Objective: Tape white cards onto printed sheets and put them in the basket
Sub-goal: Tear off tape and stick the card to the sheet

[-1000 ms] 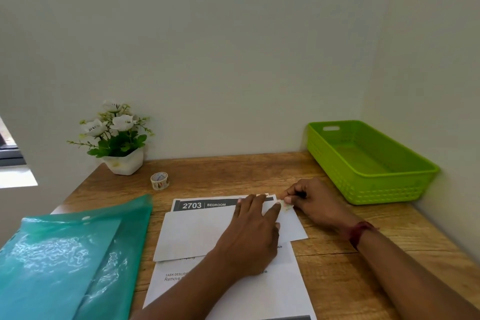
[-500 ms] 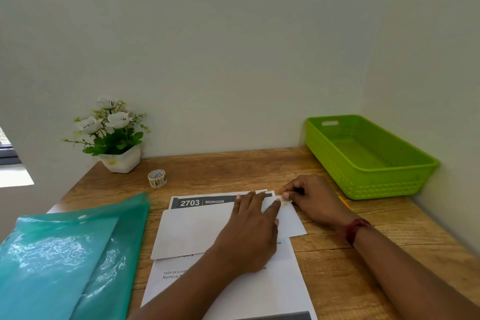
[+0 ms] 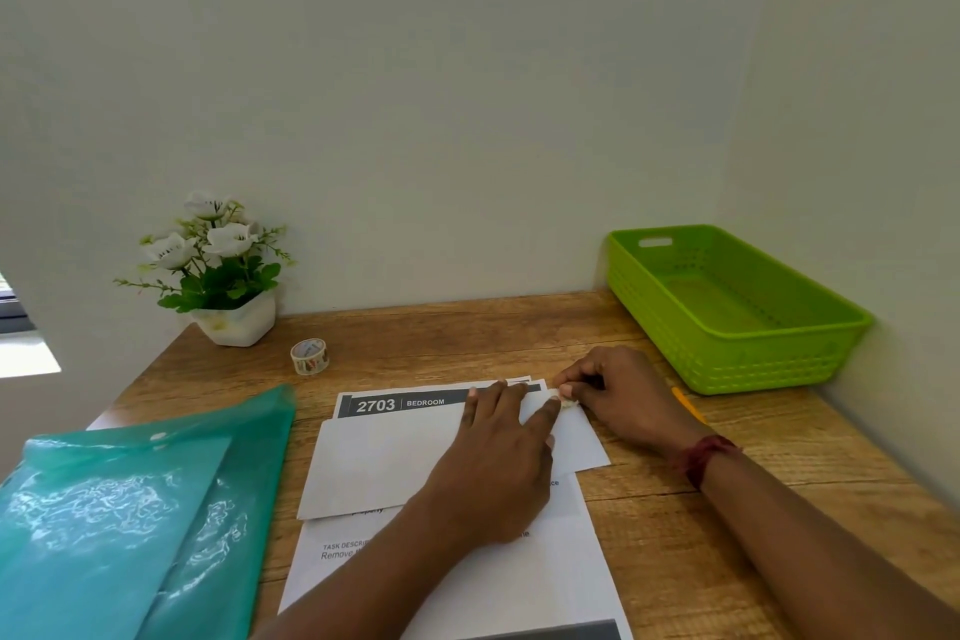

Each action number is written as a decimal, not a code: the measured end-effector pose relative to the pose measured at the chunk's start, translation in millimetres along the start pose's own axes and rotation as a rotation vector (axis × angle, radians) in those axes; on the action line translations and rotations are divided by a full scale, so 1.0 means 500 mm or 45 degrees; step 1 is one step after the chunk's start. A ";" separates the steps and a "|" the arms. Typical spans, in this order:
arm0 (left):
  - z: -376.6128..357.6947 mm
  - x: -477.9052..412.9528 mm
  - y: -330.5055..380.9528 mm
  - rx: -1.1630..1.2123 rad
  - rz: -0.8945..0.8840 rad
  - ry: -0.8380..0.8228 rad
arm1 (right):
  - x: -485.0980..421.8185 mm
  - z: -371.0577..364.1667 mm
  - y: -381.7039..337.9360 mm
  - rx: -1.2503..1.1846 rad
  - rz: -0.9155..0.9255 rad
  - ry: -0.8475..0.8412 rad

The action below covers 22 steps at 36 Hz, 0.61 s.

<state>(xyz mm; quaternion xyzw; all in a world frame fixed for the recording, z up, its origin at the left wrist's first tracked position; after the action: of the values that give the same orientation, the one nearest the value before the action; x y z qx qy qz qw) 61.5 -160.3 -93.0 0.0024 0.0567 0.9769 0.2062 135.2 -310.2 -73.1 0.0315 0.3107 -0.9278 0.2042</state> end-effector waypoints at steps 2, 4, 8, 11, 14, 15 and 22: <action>0.000 0.000 0.000 -0.007 -0.003 -0.003 | 0.001 0.001 -0.002 0.003 -0.002 0.000; 0.001 -0.001 -0.001 -0.007 -0.005 -0.005 | 0.001 0.001 -0.004 0.007 -0.005 -0.003; 0.002 0.000 0.000 -0.010 -0.009 -0.014 | 0.001 0.001 -0.003 0.004 0.000 -0.008; 0.002 0.000 0.000 -0.015 -0.004 -0.038 | 0.000 0.000 -0.003 -0.006 0.001 -0.012; 0.003 -0.001 0.001 -0.010 -0.002 -0.042 | -0.002 0.001 0.001 -0.040 -0.026 -0.013; 0.002 -0.001 0.001 -0.010 -0.002 -0.043 | -0.003 0.002 0.004 -0.068 -0.042 -0.007; 0.001 -0.002 0.001 -0.004 0.004 -0.054 | -0.008 0.009 0.025 -0.292 -0.173 -0.013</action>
<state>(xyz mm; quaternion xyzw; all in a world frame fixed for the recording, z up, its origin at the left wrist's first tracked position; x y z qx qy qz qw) 62.2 -160.9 -92.4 0.0229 0.0509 0.9770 0.2057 143.9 -320.4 -75.9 -0.0178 0.4151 -0.8980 0.1449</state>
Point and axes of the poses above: each hand's wrist, its own x-axis away from the middle knuckle, its own z-axis out of the back of the hand, y = z × x, the point moved 4 cm from there along -x, towards the middle knuckle, and after that the axes turned 7 degrees about -y, right-handed, at the moved point
